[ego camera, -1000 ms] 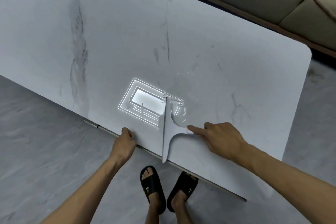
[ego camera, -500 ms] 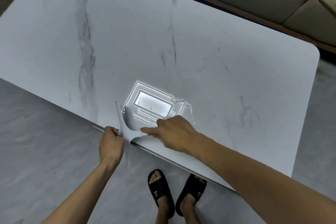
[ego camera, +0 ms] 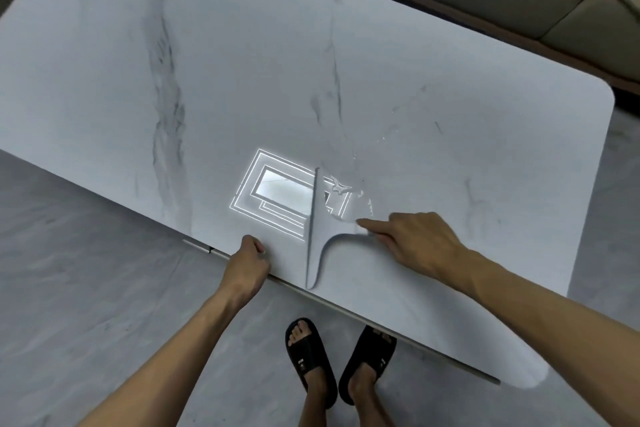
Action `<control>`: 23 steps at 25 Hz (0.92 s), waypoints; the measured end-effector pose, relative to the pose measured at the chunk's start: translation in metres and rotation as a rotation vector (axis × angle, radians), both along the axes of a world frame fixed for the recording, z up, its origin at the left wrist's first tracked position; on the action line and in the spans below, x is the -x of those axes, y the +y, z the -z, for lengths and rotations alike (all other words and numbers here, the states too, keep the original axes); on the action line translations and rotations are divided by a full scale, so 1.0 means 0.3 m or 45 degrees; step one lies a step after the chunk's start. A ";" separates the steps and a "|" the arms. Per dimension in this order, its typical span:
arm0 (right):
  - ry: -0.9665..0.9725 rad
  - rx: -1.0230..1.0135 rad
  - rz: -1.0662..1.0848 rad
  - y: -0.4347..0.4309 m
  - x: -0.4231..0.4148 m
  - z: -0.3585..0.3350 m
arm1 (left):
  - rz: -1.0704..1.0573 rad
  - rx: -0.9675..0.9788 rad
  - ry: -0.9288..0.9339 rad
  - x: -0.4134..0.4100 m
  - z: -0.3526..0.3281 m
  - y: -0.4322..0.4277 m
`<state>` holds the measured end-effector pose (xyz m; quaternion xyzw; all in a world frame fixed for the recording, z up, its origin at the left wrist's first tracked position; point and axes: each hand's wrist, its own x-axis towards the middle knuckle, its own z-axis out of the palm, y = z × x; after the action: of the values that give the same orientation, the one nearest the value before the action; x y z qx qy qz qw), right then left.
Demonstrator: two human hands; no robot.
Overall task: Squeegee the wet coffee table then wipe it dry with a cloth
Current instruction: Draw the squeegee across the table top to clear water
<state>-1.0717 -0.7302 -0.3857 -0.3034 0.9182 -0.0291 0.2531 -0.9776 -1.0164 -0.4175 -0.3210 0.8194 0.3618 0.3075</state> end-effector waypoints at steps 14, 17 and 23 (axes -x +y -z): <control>0.058 -0.069 0.075 0.185 -0.137 -0.124 | 0.070 0.077 0.059 0.041 -0.011 0.076; 0.016 0.047 -0.066 -0.044 -0.140 -0.068 | 0.045 0.106 0.112 0.040 -0.013 0.031; 0.055 -0.021 0.006 -0.015 -0.133 -0.023 | 0.002 0.029 0.065 -0.003 0.001 -0.051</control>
<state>-1.0318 -0.7348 -0.3787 -0.2997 0.9243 -0.0155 0.2357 -0.9768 -1.0318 -0.4178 -0.3145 0.8314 0.3601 0.2831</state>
